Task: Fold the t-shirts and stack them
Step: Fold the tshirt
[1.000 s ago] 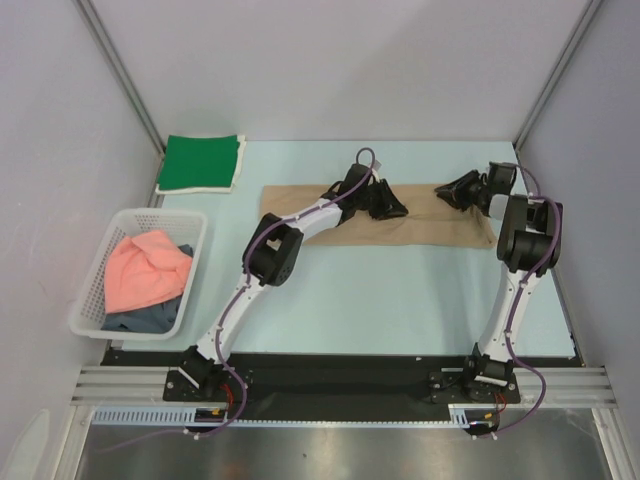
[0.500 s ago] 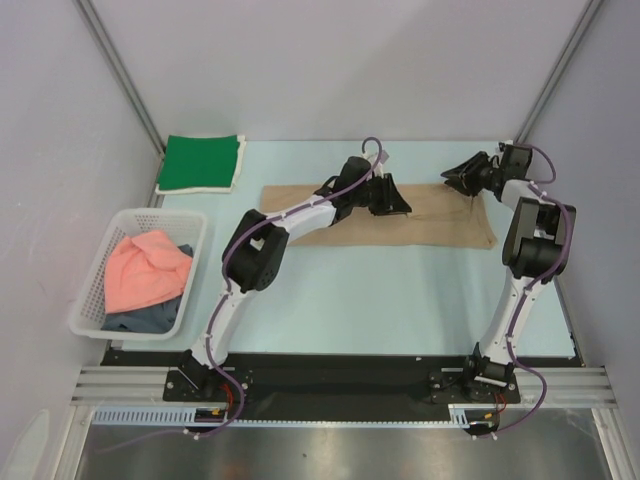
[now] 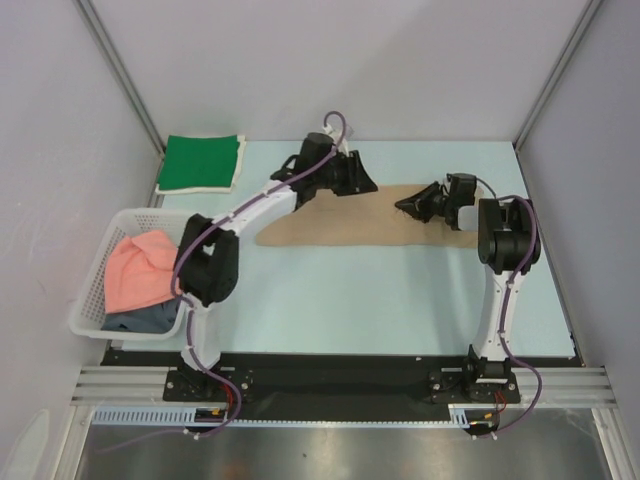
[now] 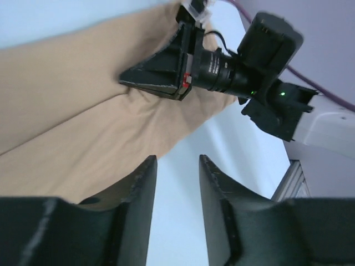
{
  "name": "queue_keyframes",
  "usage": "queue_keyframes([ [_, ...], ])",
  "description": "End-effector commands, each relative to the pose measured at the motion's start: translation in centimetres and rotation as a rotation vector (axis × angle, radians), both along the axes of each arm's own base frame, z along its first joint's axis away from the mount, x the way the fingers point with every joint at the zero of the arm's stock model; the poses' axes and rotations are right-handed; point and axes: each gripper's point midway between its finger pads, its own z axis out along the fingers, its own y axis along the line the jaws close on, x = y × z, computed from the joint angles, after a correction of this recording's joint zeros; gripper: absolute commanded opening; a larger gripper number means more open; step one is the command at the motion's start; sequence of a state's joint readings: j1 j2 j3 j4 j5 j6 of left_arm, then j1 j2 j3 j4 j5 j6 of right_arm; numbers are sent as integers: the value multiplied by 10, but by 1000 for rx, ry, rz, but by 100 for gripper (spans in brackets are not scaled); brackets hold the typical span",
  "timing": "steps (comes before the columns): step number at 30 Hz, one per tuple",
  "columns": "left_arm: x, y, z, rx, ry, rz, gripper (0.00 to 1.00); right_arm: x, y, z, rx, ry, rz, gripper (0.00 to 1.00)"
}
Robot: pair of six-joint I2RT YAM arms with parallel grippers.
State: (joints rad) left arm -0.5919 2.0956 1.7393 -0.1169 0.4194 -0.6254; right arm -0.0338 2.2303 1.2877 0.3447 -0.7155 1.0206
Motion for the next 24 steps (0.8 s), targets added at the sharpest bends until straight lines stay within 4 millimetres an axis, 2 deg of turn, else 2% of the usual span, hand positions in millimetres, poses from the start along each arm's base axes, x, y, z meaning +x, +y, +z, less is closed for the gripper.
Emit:
queue_keyframes([
  [1,-2,59,19,115,-63,60,43,8,-7,-22,17,-20,-62,9],
  [2,-8,73,5,156,-32,73,49,10,-10,-26,9,-23,-65,10],
  [3,-15,93,12,195,-29,93,52,12,-13,-29,-4,-22,-65,10],
  [4,-21,114,-8,271,8,147,61,14,-12,-33,-19,-1,-46,11],
  [5,-27,129,-10,303,17,174,64,16,-9,-30,-47,-23,-4,13],
  [6,-34,149,0,324,-1,201,66,17,-7,-25,-48,-25,25,17],
  [7,-39,165,-2,359,-2,244,69,17,-5,-9,-39,-46,51,18],
  [8,-53,183,-23,410,37,269,82,21,-12,27,-52,-95,37,21],
  [9,-59,197,-28,440,39,295,88,22,-17,52,-96,-152,38,27],
  [10,-64,211,-19,447,11,328,90,27,-26,74,-151,-185,11,43],
  [11,-72,229,-38,514,31,367,89,22,-32,91,-197,-129,12,51],
  [12,-75,238,-44,548,30,386,88,19,-37,125,-262,-179,18,56],
  [13,-80,249,-54,582,69,403,83,3,-44,119,-316,-54,-2,62],
  [14,-79,259,-58,620,75,440,81,-3,-51,127,-356,-24,-26,66],
  [15,-80,264,-62,639,90,471,79,-11,-58,144,-388,-15,-60,71],
  [16,-81,271,-65,662,114,492,79,-21,-66,142,-419,28,-97,74],
  [18,-78,278,-75,642,192,560,80,-60,-72,132,-439,125,-116,77],
  [20,-82,282,-91,576,279,607,78,-85,-85,117,-490,182,-169,79],
  [21,-83,279,-93,501,335,654,76,-95,-90,117,-497,179,-193,79],
  [22,-76,284,-91,440,345,709,75,-120,-97,103,-479,217,-212,81],
  [23,-83,288,-101,419,385,746,74,-123,-101,104,-449,203,-240,82],
  [24,-77,288,-94,343,384,807,73,-133,-106,96,-431,223,-257,82],
])
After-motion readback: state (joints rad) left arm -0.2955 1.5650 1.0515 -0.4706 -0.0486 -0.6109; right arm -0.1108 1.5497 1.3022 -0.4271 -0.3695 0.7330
